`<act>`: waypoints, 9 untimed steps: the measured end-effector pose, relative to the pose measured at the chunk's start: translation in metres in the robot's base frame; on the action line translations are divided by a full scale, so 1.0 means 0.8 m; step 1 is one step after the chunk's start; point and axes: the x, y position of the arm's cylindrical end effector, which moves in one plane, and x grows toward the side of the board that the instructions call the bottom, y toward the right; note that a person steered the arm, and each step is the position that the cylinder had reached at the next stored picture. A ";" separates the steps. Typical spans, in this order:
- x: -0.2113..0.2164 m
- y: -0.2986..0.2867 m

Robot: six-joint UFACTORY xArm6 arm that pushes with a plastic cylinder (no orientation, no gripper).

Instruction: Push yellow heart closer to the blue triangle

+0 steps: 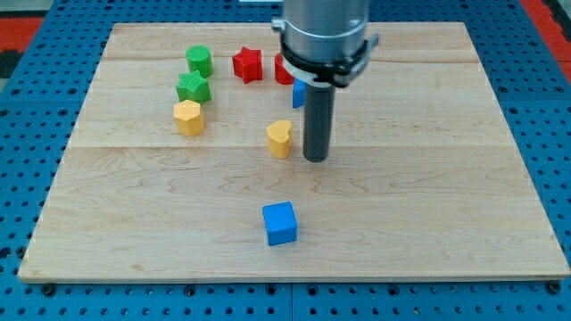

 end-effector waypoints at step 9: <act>-0.044 -0.069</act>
